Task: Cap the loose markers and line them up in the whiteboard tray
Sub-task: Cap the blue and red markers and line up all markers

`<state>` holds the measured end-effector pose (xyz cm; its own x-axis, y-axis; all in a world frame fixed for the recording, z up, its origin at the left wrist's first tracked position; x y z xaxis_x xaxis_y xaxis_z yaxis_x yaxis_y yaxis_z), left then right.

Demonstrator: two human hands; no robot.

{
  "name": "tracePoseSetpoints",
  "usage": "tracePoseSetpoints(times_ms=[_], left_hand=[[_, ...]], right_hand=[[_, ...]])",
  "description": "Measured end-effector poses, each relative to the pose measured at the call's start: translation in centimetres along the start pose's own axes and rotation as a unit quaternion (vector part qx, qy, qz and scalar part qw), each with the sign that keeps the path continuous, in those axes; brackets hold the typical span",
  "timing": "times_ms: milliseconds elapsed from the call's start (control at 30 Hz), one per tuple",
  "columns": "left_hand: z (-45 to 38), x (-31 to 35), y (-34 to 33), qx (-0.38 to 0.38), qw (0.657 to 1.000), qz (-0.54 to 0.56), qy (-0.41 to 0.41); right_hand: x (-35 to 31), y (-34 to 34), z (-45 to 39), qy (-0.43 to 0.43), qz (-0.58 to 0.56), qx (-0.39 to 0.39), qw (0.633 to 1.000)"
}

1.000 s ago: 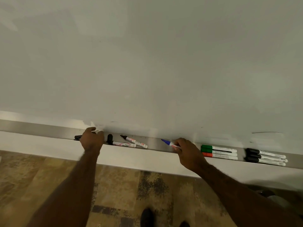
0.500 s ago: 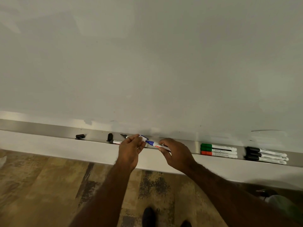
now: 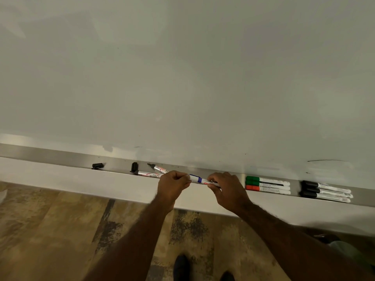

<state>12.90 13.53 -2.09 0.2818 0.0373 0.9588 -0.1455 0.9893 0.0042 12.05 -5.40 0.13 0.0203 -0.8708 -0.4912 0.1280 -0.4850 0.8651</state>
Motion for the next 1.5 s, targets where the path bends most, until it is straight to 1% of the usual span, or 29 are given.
tracePoseSetpoints(times_ms=[67,133,233,333,400,467,533,567,633,700,767,833,933,1000,1067,1133,1200,1267,1400,1500], left_hand=[[-0.5,0.6,0.9,0.006,0.986,-0.153,-0.059],[-0.7,1.6,2.3,0.042,0.955,-0.266,-0.125],[-0.9,2.8,5.5,0.122,0.905,-0.354,-0.200],[-1.6,3.6,9.4,0.179,0.866,-0.406,-0.229],[-2.5,3.8,11.6,0.199,0.844,-0.441,-0.231],[-3.7,3.8,13.1,0.205,0.845,-0.453,-0.197],[-5.0,3.6,13.8,0.186,0.847,-0.472,-0.160],[-5.6,3.6,14.0,0.166,0.841,-0.492,-0.148],[-6.4,3.6,13.7,0.126,0.826,-0.530,-0.146],[-7.1,3.7,13.7,0.114,0.827,-0.532,-0.139],[-7.7,3.4,14.1,0.115,0.840,-0.518,-0.113],[-8.2,3.1,14.8,0.125,0.853,-0.497,-0.096],[-8.1,3.1,15.8,0.175,0.881,-0.426,-0.106],[-7.7,2.9,16.3,0.215,0.910,-0.340,-0.098],[-7.4,1.9,16.6,0.259,0.941,-0.208,-0.064],[-7.3,0.8,16.5,0.269,0.961,-0.061,-0.034],[-7.1,0.0,15.9,0.258,0.963,0.080,-0.011],[-6.7,-0.2,15.4,0.245,0.956,0.161,-0.002],[-6.1,-0.1,14.6,0.233,0.952,0.201,0.002],[-5.8,0.1,13.9,0.221,0.954,0.205,0.004]], right_hand=[[0.9,-0.2,-0.4,-0.010,0.041,0.009,0.999],[1.8,-0.4,-0.6,-0.025,0.066,0.017,0.997],[2.5,-0.8,-0.8,-0.040,0.104,0.026,0.993],[2.0,-0.7,-1.1,-0.051,0.105,0.055,0.992],[0.5,-0.9,-1.4,-0.032,0.111,0.068,0.991],[-2.0,-1.1,-1.8,0.002,0.103,0.079,0.992],[-4.5,-1.7,-2.4,0.029,0.085,0.080,0.993],[-5.7,-2.3,-2.9,0.045,0.087,0.069,0.993],[-7.7,-4.0,-3.9,0.081,0.108,0.023,0.991],[-8.9,-5.2,-4.9,0.078,0.094,-0.018,0.992],[-9.7,-6.0,-5.6,0.049,0.069,-0.041,0.996],[-10.3,-6.5,-6.0,0.031,0.063,-0.048,0.996],[-10.8,-6.9,-6.2,0.028,0.078,-0.042,0.996],[-11.0,-7.2,-6.1,0.034,0.088,-0.026,0.995],[-11.3,-7.3,-5.7,0.033,0.077,-0.005,0.996],[-11.5,-7.0,-5.3,0.020,0.041,0.023,0.999],[-11.8,-6.6,-5.1,0.018,0.002,0.046,0.999],[-12.1,-6.3,-5.0,0.031,-0.024,0.050,0.998],[-12.6,-5.8,-4.8,0.057,-0.041,0.043,0.997],[-12.8,-5.7,-4.7,0.062,-0.044,0.040,0.996]])
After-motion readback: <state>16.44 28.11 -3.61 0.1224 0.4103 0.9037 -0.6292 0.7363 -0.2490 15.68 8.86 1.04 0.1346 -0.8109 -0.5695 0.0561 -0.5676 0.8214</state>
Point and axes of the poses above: each hand's wrist, its own z-axis away from the middle knuckle, its own y-axis out of the back of the hand, x = y × z, the point moved 6 cm from there along -z, towards the middle knuckle, and after that the axes turned 12 degrees about -y, right-handed, at the moved point
